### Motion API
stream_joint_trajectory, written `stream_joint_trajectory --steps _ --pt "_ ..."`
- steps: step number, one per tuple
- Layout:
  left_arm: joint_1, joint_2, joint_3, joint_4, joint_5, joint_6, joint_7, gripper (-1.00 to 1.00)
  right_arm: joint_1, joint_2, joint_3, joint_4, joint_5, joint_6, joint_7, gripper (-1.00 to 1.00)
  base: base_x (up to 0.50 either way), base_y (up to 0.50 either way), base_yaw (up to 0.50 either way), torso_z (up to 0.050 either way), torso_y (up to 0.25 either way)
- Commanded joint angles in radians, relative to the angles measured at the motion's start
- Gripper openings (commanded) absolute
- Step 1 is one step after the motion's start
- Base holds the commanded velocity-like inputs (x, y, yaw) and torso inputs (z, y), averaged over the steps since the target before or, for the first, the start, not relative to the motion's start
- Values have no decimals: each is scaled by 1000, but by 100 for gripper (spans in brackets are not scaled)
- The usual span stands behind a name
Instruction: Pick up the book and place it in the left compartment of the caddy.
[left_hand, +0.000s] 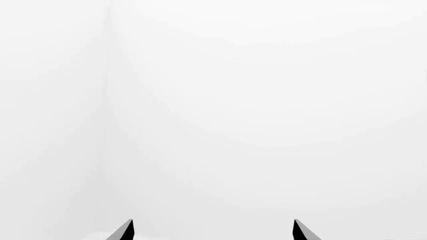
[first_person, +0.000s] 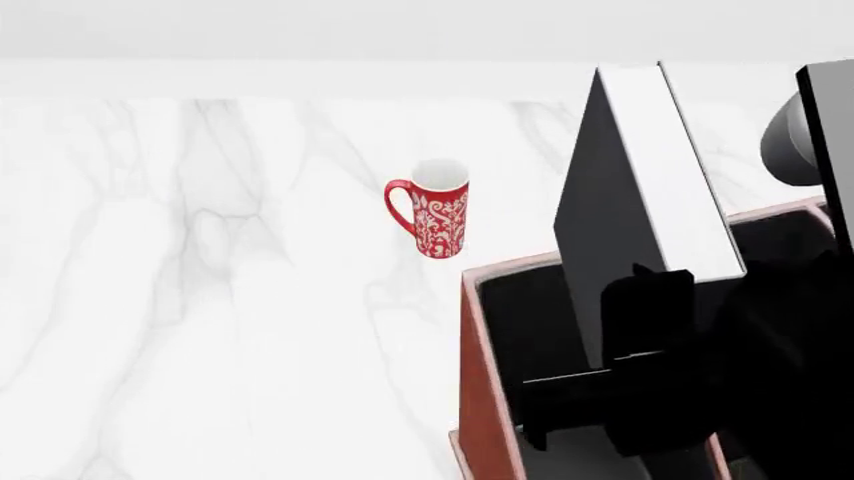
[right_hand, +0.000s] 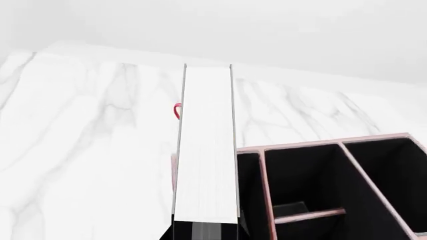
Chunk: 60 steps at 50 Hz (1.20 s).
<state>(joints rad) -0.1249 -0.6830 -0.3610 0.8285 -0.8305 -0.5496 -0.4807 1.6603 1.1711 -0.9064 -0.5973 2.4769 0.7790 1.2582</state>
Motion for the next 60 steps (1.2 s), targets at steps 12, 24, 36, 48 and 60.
stream_joint_trajectory --steps 12,24,36,48,60 --pt "5 -5 -1 6 -5 3 -4 100 -114 50 -18 9 -137 3 -117 -100 0 0 0 0 1" --pt "9 -5 1 8 -2 7 -3 100 -177 49 -40 33 -199 -1 -172 -100 0 0 0 1 2" --pt "9 -6 7 6 1 10 -4 100 -248 32 -69 96 -292 -3 -253 -100 0 0 0 0 1" --pt "11 -8 7 8 0 12 -5 100 -278 -4 -90 167 -353 24 -328 -100 0 0 0 1 2" --pt "11 -10 3 8 -5 14 -6 100 -304 -40 -112 218 -413 35 -365 -100 0 0 0 0 2"
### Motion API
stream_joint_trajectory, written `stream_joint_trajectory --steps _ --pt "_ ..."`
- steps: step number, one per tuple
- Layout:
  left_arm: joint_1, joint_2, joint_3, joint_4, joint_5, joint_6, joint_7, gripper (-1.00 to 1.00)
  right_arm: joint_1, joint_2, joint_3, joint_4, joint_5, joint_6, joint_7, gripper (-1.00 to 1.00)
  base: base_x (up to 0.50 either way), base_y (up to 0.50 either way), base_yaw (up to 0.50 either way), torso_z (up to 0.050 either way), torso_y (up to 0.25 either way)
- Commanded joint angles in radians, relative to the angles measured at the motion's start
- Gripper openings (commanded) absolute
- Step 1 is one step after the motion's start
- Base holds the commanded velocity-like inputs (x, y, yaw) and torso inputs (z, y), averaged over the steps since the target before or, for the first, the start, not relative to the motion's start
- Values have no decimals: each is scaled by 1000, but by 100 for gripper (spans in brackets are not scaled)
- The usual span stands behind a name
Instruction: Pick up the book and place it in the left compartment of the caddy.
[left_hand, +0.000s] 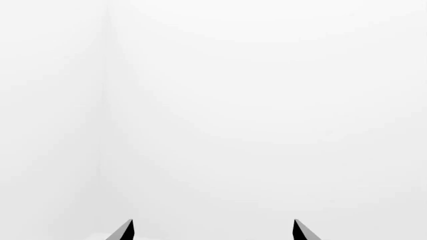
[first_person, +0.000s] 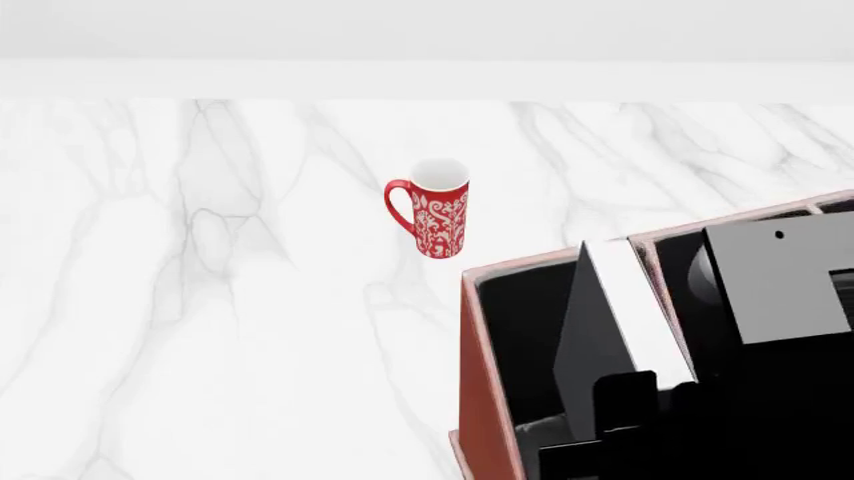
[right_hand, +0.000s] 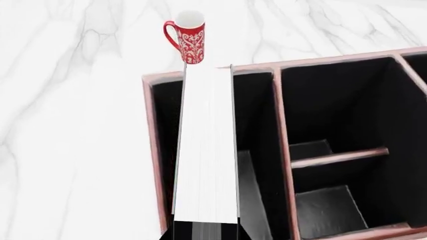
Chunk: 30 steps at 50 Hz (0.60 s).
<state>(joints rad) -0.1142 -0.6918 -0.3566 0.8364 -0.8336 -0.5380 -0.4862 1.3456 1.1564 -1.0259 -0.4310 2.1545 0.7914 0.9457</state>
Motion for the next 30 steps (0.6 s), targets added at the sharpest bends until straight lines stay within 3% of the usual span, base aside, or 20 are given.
stream_joint_trajectory --steps 1,30 --pt "1 -1 0 -2 0 3 -1 100 10 -26 6 49 -104 26 -57 -100 0 0 0 0 0" --pt "5 -6 3 1 -1 8 -2 100 -29 -80 -14 124 -240 32 -175 -100 0 0 0 0 1"
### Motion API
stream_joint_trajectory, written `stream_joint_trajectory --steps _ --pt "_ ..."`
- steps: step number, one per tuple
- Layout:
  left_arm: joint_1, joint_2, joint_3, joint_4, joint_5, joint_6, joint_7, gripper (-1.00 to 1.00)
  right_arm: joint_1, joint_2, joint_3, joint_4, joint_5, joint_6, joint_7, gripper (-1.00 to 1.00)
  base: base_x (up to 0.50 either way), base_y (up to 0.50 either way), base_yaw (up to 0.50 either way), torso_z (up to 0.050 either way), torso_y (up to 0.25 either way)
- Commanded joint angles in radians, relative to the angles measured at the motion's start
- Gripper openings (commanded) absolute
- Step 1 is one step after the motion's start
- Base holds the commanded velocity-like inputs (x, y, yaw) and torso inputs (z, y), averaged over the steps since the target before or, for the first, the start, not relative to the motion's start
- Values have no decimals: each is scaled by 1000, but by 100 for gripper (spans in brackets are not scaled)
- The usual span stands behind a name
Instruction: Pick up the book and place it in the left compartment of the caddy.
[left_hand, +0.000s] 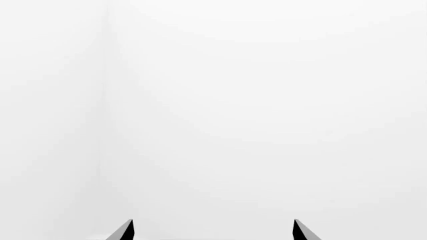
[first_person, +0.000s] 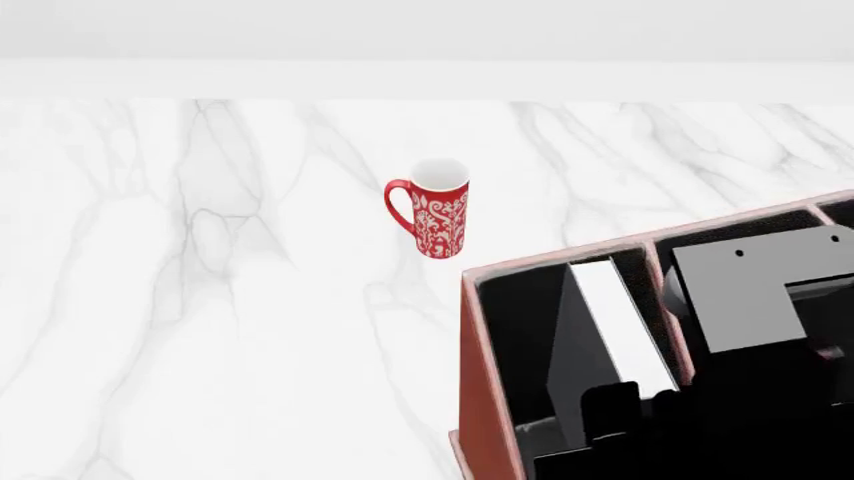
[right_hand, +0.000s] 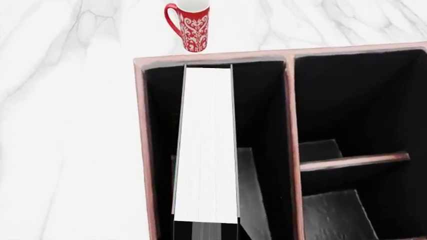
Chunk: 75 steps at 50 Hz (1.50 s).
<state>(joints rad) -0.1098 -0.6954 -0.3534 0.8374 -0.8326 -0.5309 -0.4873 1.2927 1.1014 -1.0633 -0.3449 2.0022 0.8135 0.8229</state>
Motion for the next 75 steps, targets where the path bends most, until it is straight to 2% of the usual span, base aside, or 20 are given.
stream_joint_trajectory --steps 1,30,75 --pt "1 -2 1 -1 -1 2 -1 100 22 -32 21 47 -95 8 -56 -100 0 0 0 0 10" --pt "1 -8 -2 -1 -9 6 -7 100 5 -118 -16 196 -188 12 -112 -100 0 0 0 0 1" --pt "9 -14 0 1 -11 17 -10 100 -96 -116 -31 212 -272 -65 -211 -100 0 0 0 0 1"
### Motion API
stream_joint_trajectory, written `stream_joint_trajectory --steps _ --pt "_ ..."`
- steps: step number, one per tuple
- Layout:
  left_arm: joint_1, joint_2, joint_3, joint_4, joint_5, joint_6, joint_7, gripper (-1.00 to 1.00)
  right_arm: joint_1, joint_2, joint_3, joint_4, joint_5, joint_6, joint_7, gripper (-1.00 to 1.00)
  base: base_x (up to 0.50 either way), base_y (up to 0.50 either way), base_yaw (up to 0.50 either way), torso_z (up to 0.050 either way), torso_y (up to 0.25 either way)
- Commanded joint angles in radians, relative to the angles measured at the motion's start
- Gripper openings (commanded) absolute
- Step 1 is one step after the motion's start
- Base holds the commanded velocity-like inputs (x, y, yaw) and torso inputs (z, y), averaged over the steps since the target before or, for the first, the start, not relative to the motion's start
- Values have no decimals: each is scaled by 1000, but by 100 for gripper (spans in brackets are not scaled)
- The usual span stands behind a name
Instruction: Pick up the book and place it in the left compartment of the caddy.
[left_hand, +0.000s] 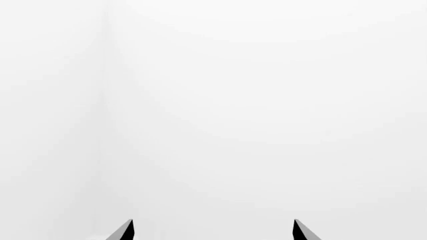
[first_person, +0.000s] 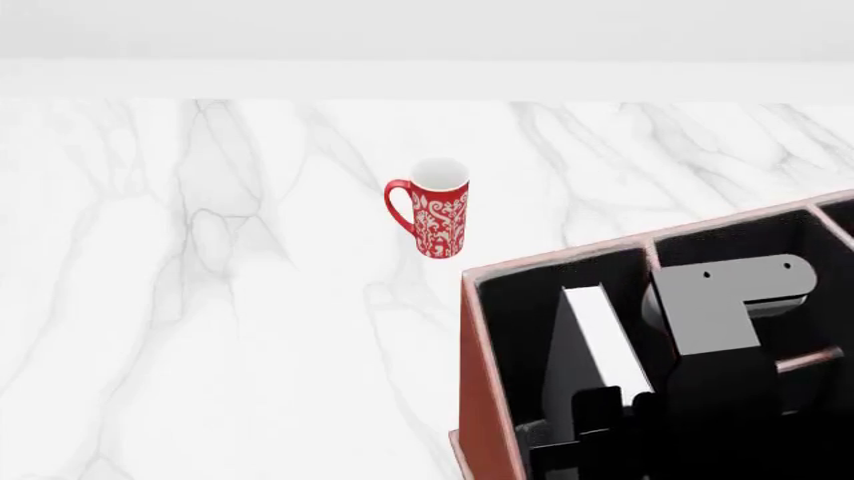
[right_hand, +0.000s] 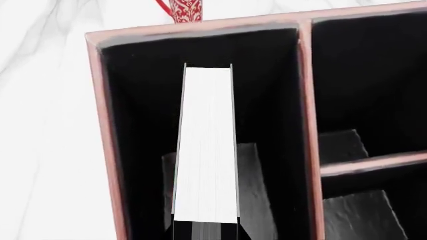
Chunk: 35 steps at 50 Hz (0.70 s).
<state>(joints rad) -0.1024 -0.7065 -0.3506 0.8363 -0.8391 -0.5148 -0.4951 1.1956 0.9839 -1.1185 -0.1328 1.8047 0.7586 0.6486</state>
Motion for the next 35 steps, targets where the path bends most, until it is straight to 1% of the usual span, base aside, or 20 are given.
stream_joint_trajectory --steps 1,19,35 --pt "2 -2 -2 2 -3 2 -2 100 -1 1 23 -1 -78 -10 -38 -100 0 0 0 0 0" --pt "8 -6 -6 5 -7 7 -3 100 -43 -8 11 20 -127 -45 -76 -100 0 0 0 1 2" --pt "8 -9 -2 6 -6 10 -4 100 -48 -13 -3 27 -161 -40 -71 -100 0 0 0 0 1"
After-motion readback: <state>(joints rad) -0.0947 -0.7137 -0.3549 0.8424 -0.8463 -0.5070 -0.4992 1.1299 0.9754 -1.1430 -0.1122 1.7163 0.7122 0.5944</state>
